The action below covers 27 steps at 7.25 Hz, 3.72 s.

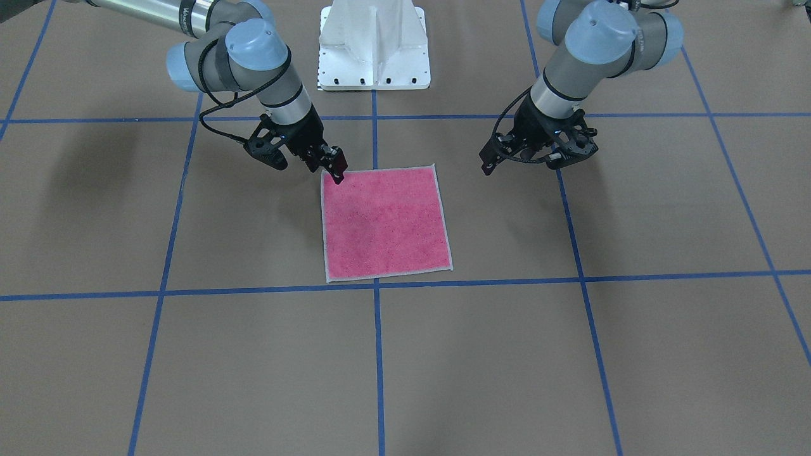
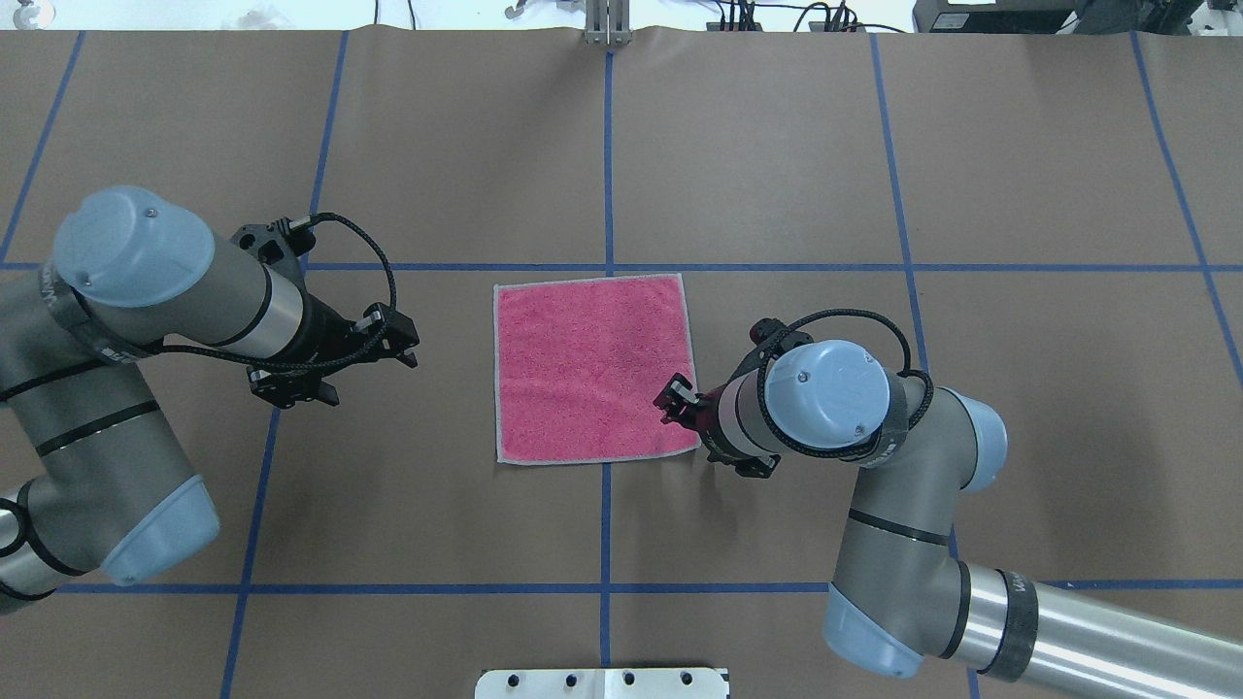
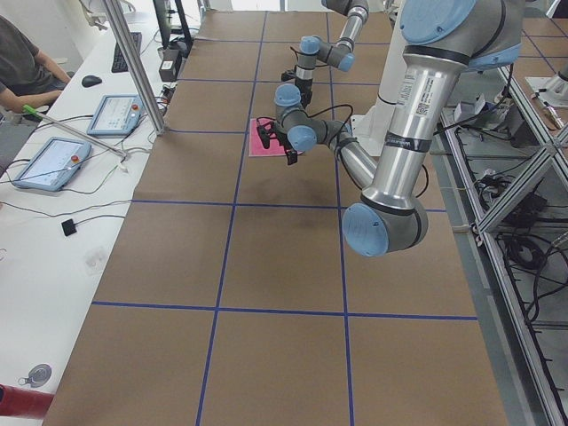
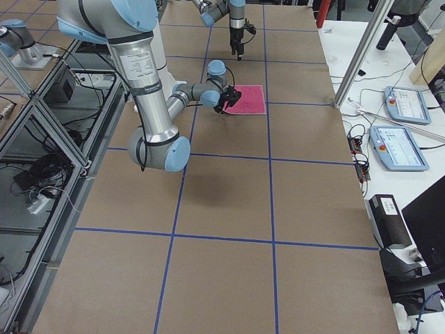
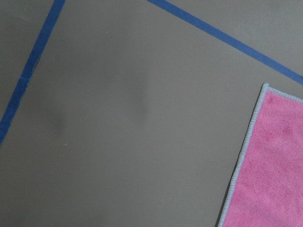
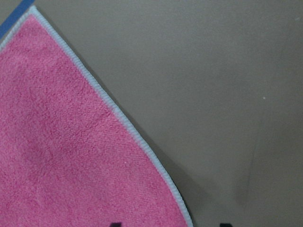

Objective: Fold towel twice with both arms
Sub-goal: 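Lower both grippers and pinch the towel's near corners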

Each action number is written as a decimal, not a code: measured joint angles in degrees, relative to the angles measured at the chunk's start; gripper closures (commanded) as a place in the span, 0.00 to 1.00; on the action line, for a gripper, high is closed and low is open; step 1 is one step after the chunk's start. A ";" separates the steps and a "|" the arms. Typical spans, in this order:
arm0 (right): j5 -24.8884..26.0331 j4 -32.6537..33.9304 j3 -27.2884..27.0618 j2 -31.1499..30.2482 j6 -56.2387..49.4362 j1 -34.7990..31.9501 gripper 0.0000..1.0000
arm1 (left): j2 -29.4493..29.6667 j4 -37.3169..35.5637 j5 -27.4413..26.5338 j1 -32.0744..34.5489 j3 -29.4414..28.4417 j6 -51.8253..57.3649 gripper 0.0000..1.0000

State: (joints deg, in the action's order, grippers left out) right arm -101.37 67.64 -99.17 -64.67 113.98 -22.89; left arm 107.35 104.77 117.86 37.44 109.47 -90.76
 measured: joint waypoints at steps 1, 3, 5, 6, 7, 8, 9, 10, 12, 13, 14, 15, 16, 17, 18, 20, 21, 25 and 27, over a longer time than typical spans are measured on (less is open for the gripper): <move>0.02 0.02 0.04 0.00 0.00 0.05 0.65 | 0.00 0.00 0.00 0.00 -0.02 -0.04 0.00; 0.65 0.09 0.00 -0.16 0.50 0.31 1.00 | 0.08 0.02 0.00 -0.03 -0.04 -0.45 0.00; 1.96 0.07 -0.46 -0.53 0.76 0.81 1.00 | 0.64 0.08 -0.41 -0.42 -0.21 -1.47 0.00; 2.14 0.05 -0.68 -0.61 0.77 0.84 1.00 | 1.29 0.08 -2.64 -1.78 -0.41 -2.27 0.00; 2.20 0.04 -0.86 -0.67 0.74 0.84 1.00 | 2.38 0.13 -6.28 -4.08 -0.74 -4.38 0.02; 2.22 0.04 -0.96 -0.70 0.72 0.81 1.00 | 3.71 0.23 -9.28 -6.57 -1.31 -7.79 0.06; 2.23 0.04 -1.00 -0.71 0.72 0.78 1.00 | 5.25 0.32 -12.49 -9.22 -2.36 -11.19 0.14; 2.23 0.03 -1.02 -0.74 0.71 0.75 1.00 | 7.39 0.44 -16.01 -12.00 -4.54 -14.29 0.31; 2.21 0.04 -1.02 -0.78 0.71 0.74 1.00 | 10.66 0.55 -18.77 -14.65 -8.06 -17.70 0.37; 2.18 0.03 -1.02 -0.77 0.71 0.74 1.00 | 11.07 0.59 -19.05 -15.17 -8.70 -18.14 0.39; 2.15 0.04 -1.02 -0.78 0.71 0.74 1.00 | 11.20 0.60 -19.18 -15.53 -9.07 -18.28 0.42; 2.16 0.04 -1.02 -0.79 0.71 0.74 1.00 | 11.26 0.61 -19.22 -15.85 -9.30 -18.36 0.43; 2.20 0.03 -1.02 -0.80 0.71 0.74 1.00 | 11.28 0.60 -19.22 -16.05 -9.37 -18.41 0.44; 2.22 0.03 -1.02 -0.80 0.71 0.73 1.00 | 11.24 0.56 -19.21 -16.12 -9.37 -18.45 0.54; 2.23 0.04 -1.02 -0.83 0.71 0.74 1.00 | 11.09 0.54 -19.21 -16.15 -9.37 -18.48 0.69; 2.23 0.04 -1.03 -0.91 0.71 0.74 1.00 | 10.97 0.49 -19.17 -16.17 -9.37 -18.52 0.95; 2.23 0.04 -1.02 -0.95 0.71 0.71 1.00 | 10.95 0.49 -19.16 -16.17 -9.34 -18.51 1.00; 2.23 0.03 -1.02 -1.05 0.71 0.65 1.00 | 10.88 0.44 -19.14 -16.17 -9.04 -18.57 1.00; 2.21 0.03 -1.28 -1.21 0.71 0.56 1.00 | 10.94 0.44 -18.77 -16.17 -8.67 -18.52 1.00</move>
State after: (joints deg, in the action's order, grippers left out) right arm -99.16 67.68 -100.45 -65.89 114.70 -22.32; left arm 118.29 105.20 99.09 21.27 100.80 -109.28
